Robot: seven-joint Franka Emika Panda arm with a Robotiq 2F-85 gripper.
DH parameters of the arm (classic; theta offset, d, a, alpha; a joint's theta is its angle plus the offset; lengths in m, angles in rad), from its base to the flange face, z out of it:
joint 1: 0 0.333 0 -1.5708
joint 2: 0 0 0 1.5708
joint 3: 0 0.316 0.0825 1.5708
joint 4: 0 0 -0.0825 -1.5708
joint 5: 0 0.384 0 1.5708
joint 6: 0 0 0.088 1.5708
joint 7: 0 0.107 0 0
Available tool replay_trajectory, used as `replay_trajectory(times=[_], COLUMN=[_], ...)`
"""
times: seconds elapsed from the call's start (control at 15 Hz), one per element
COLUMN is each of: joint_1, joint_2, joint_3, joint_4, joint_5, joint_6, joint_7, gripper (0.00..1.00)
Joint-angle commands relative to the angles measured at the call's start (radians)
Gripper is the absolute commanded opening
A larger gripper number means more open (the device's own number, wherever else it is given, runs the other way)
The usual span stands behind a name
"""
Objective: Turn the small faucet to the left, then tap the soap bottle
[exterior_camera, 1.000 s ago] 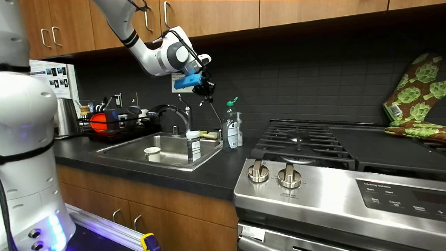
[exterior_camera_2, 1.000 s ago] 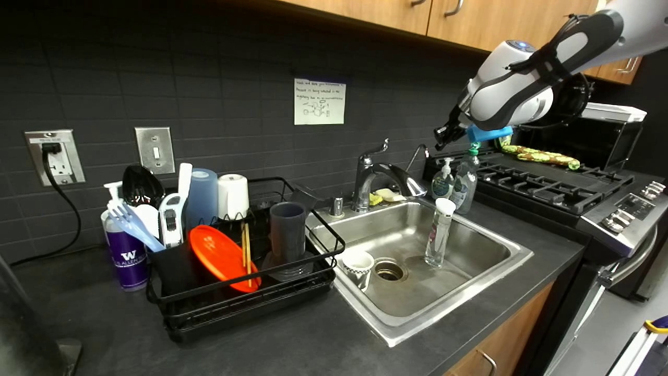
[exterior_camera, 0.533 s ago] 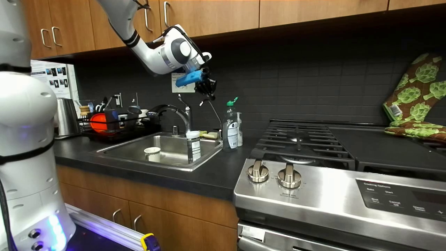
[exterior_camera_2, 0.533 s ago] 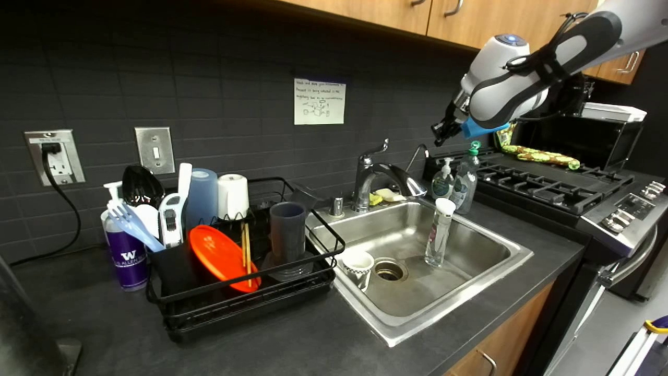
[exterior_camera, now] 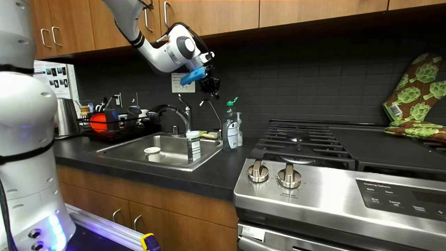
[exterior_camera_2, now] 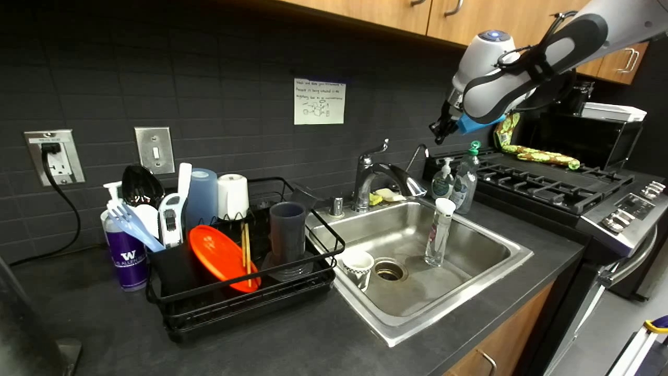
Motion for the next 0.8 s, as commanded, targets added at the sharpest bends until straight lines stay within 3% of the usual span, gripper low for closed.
replay_trajectory(times=[0.0, 0.73], joint_1=[0.01, 0.007], joint_2=[0.05, 0.135], joint_3=[-0.015, -0.07], joint_4=[0.076, 0.148], joint_5=[-0.072, -0.063], joint_6=[-0.055, -0.116], joint_7=[0.046, 0.019], gripper=[0.0, 0.0])
